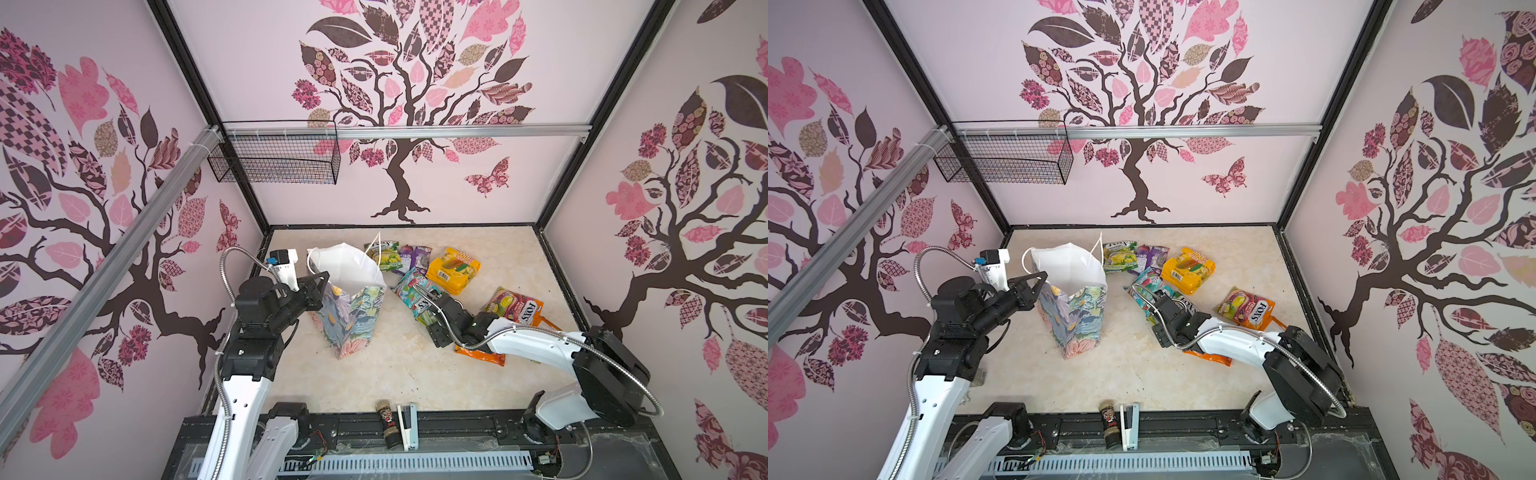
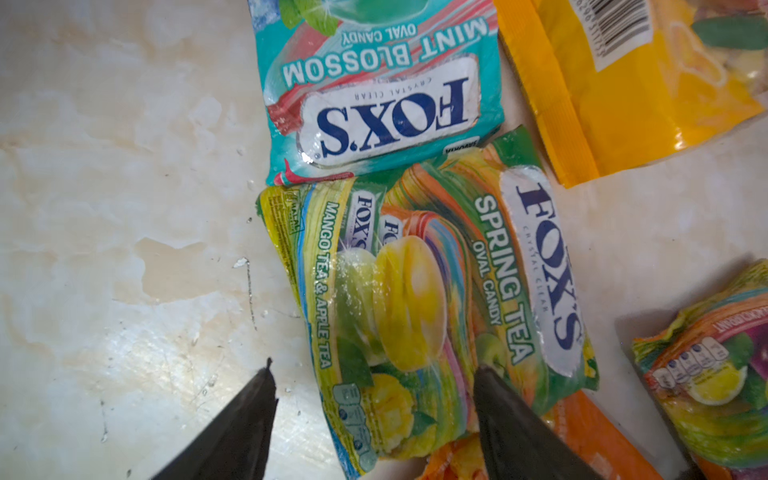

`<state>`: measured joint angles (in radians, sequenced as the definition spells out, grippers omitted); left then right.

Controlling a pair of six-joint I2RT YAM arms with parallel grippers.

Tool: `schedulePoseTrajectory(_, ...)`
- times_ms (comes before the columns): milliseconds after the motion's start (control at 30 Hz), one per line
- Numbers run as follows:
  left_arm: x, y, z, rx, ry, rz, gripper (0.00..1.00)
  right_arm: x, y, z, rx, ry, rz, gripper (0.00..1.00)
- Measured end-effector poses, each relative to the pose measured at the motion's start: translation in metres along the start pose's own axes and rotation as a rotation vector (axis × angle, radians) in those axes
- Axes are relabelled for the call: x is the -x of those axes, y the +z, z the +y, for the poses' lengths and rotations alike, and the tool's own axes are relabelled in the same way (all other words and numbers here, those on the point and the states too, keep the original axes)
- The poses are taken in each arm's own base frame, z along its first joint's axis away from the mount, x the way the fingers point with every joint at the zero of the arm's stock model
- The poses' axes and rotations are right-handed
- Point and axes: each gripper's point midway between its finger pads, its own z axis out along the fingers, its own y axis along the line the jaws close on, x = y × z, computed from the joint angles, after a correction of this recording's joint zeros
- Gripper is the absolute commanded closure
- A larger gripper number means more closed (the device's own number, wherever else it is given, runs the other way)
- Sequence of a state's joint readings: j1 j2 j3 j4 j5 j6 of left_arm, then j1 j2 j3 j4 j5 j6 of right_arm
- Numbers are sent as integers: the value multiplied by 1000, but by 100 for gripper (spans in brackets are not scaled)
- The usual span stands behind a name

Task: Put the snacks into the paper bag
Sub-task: 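Hold the bag with left gripper while right lowers onto green Spring Tea packet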

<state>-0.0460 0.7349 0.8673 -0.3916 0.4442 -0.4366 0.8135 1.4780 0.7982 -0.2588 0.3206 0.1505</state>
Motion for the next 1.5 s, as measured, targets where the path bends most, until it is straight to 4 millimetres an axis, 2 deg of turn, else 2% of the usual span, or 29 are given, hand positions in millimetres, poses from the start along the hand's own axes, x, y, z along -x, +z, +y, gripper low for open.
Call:
schedulePoseTrajectory(100, -1, -6, -5, -16, 14, 0, 100, -1, 0, 1, -2, -8, 3, 22)
schedulePoseTrajectory(233, -9, -13, -3, 4, 35, 19, 100, -5, 0, 7, -9, -31, 10, 22)
schedulePoseTrajectory(467, -9, -18, -2, 14, 66, 14, 100, -16, 12, 5, -62, -43, 83, 21)
schedulePoseTrajectory(733, -25, -8, 18, 80, 38, 93, 100, -18, 17, 0, -112, -32, 120, 21)
schedulePoseTrajectory(933, -28, -15, 24, 130, 52, 101, 100, -23, 20, -3, -140, -32, 147, 22)
schedulePoseTrajectory(1267, -21, -34, 17, 144, 112, 53, 100, -24, 24, -3, -166, -37, 174, 37)
schedulePoseTrajectory(1433, -17, -34, 12, 123, 120, 38, 100, -23, 24, -3, -164, -32, 172, 43)
schedulePoseTrajectory(1500, -15, -34, 11, 117, 121, 30, 100, -23, 25, -2, -164, -29, 173, 49)
